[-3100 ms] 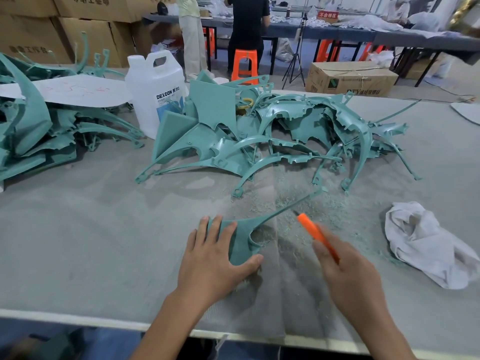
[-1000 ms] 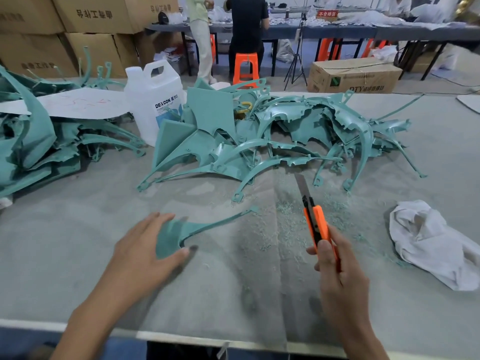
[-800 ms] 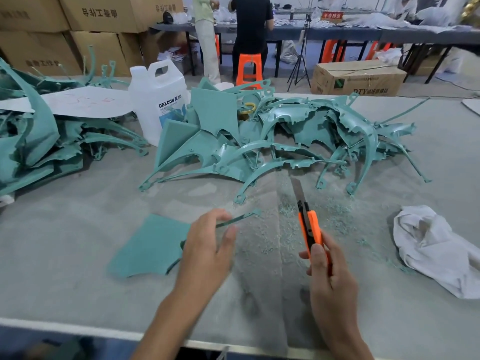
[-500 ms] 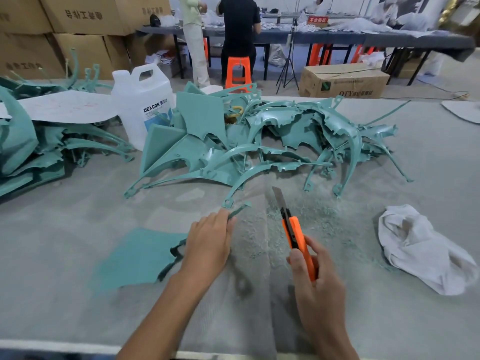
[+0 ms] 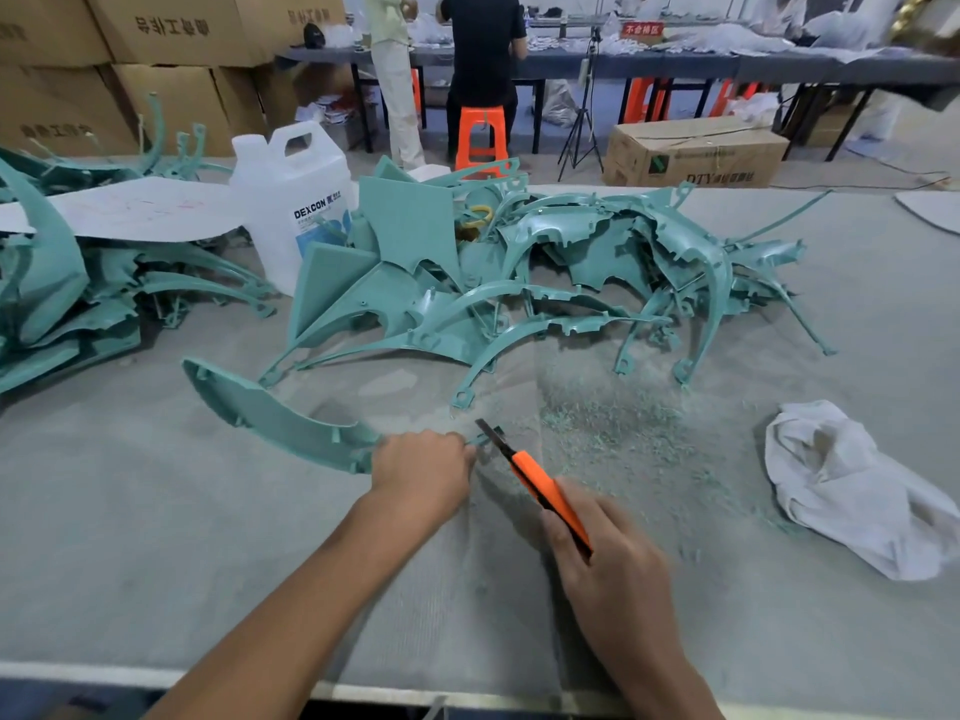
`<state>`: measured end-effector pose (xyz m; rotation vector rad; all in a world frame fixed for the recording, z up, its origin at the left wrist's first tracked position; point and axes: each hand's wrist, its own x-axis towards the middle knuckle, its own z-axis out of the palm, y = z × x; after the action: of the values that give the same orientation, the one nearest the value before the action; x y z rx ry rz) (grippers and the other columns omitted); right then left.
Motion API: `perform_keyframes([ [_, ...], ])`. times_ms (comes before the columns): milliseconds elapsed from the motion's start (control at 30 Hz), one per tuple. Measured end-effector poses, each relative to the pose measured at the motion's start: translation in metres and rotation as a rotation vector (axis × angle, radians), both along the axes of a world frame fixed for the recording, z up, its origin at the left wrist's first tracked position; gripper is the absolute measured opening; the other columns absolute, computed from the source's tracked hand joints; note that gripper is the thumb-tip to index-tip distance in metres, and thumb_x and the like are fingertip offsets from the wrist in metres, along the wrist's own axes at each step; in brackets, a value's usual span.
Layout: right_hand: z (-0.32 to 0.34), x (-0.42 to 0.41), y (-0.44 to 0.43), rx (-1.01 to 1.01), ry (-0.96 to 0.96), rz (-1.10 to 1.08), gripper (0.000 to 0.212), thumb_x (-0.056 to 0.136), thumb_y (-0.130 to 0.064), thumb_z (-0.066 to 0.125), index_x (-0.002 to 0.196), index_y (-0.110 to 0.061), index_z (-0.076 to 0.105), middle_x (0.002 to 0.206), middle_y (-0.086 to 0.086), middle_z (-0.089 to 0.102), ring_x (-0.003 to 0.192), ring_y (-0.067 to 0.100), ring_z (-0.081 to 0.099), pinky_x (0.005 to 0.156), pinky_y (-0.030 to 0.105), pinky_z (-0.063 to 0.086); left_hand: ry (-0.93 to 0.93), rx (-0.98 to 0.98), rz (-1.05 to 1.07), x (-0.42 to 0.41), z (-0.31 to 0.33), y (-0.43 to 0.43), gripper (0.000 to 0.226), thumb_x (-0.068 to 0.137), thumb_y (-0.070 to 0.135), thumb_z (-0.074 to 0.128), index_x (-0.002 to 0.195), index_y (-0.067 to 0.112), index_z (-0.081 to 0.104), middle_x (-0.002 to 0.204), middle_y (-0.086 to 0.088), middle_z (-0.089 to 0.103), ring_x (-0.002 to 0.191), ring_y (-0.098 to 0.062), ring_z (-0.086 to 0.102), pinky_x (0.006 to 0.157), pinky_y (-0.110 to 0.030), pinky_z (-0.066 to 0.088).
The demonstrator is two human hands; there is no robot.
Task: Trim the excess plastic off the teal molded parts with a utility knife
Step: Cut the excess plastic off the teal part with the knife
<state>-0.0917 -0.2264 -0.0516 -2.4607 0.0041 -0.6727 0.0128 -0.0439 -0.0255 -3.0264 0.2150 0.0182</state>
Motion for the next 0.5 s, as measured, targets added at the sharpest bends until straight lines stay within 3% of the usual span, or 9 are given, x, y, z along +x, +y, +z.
perform_keyframes([
  [167,0.0028,0.0020,0.0052,0.018,0.099,-0.032,0.034,0.089,-0.029,0.074,0.123,-0.028,0.069,0.098,-0.002,0.072,0.081,0.026,0.070,0.064,0.032,0.052,-0.012,-0.019,-0.019,-0.0001,-0.0013,0.0038,0.047,0.105,0.047,0.022,0.106,0.024,0.064,0.097,-0.004,0.070,0.089,-0.030,0.066,0.068,-0.035,0.035],
  [300,-0.0002,0.0103,-0.0033,0.154,0.175,-0.096,0.034,0.097,-0.036,0.061,0.130,-0.031,0.065,0.100,0.003,0.072,0.088,0.031,0.069,0.065,0.030,0.037,-0.003,-0.022,-0.031,0.0004,-0.0010,0.0060,0.049,0.105,0.048,0.020,0.106,0.024,0.063,0.094,-0.003,0.069,0.080,-0.028,0.061,0.067,-0.035,0.035],
  [500,0.0017,0.0063,-0.0003,0.096,0.145,-0.017,0.034,0.095,-0.038,0.062,0.128,-0.032,0.067,0.101,-0.001,0.072,0.086,0.027,0.069,0.068,0.034,0.050,-0.008,-0.047,-0.060,0.0031,-0.0009,0.0098,0.049,0.105,0.048,0.020,0.102,0.025,0.063,0.092,-0.003,0.069,0.081,-0.027,0.064,0.066,-0.035,0.034],
])
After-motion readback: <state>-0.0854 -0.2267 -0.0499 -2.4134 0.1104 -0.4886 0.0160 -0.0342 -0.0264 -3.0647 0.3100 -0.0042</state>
